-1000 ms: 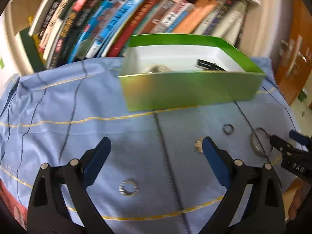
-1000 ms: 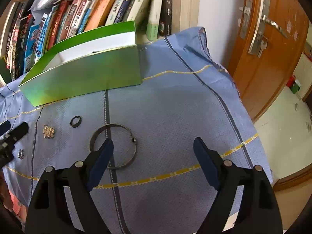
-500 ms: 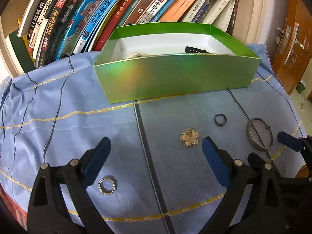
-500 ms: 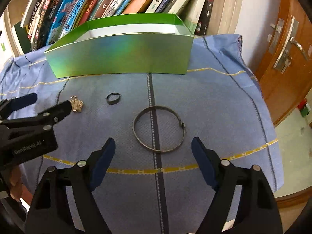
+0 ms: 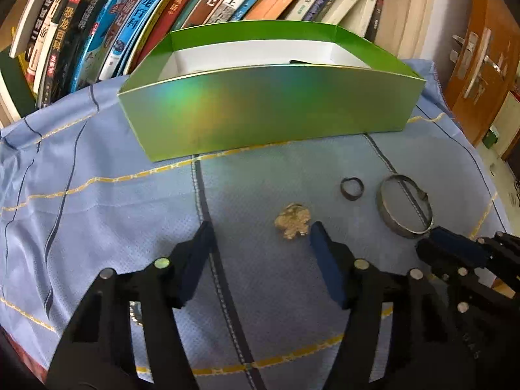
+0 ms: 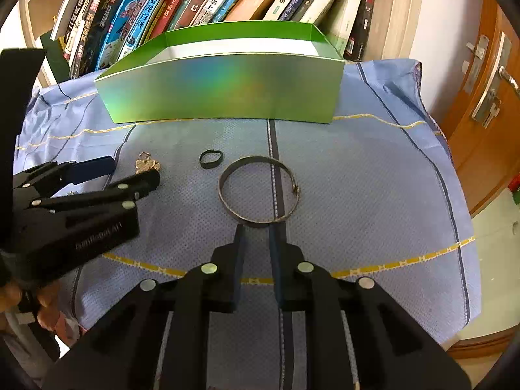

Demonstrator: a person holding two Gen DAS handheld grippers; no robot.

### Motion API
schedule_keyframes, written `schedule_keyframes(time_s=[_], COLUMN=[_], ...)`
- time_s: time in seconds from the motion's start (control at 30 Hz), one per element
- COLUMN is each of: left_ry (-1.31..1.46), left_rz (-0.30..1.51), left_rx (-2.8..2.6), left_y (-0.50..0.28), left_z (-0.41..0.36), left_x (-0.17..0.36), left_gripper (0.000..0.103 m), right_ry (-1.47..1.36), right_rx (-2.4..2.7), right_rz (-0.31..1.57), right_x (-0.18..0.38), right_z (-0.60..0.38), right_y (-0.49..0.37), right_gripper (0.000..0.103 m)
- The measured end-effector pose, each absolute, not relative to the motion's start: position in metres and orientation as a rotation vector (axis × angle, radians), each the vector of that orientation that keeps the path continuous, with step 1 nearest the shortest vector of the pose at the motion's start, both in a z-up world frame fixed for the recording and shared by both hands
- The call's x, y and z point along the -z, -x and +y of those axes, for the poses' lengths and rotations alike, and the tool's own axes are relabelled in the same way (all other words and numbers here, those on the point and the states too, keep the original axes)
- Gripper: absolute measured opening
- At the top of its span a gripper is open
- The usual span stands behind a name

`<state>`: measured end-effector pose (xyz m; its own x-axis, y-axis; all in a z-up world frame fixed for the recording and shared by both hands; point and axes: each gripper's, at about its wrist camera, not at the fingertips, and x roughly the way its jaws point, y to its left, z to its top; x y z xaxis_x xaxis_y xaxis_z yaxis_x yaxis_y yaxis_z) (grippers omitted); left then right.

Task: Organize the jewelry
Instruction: 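Grasp the gold flower charm with the left tool while the right tool grasps the silver bangle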

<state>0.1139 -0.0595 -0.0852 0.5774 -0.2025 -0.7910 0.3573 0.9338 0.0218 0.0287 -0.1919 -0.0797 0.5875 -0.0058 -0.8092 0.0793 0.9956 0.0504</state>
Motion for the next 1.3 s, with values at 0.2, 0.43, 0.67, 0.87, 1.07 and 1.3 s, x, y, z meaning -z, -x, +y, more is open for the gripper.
schedule_keyframes(time_s=[0.2,0.43,0.67,0.87,1.07,1.3], left_ry=[-0.177,-0.195,-0.171,-0.142,-0.131,-0.15], left_rz=[0.899,0.88,0.886,0.896,0.897,0.88], left_rx=[0.339,0.354,0.306,0.305,0.308,0.308], left_y=[-0.116,-0.116,-0.114,-0.109,-0.109,-0.109], left_z=[-0.065,-0.076,-0.051,-0.032,-0.034,-0.045], left_x=[0.081,0.08,0.081,0.081,0.082,0.083], left_gripper=[0.072,0.033,0.024,0.046,0.058,0.042], right_ry=[-0.101,-0.111,-0.126,-0.08,-0.063,-0.122], right_rx=[0.058,0.071,0.044,0.068,0.058,0.028], right_rz=[0.915,0.923,0.917,0.899,0.88,0.865], right_x=[0.07,0.074,0.078,0.084,0.085,0.079], right_z=[-0.198,-0.203,-0.197,-0.186,-0.185,-0.199], right_y=[-0.025,-0.027,-0.036,-0.054,-0.056,-0.04], right_gripper=[0.022,0.046,0.064,0.07,0.057,0.057])
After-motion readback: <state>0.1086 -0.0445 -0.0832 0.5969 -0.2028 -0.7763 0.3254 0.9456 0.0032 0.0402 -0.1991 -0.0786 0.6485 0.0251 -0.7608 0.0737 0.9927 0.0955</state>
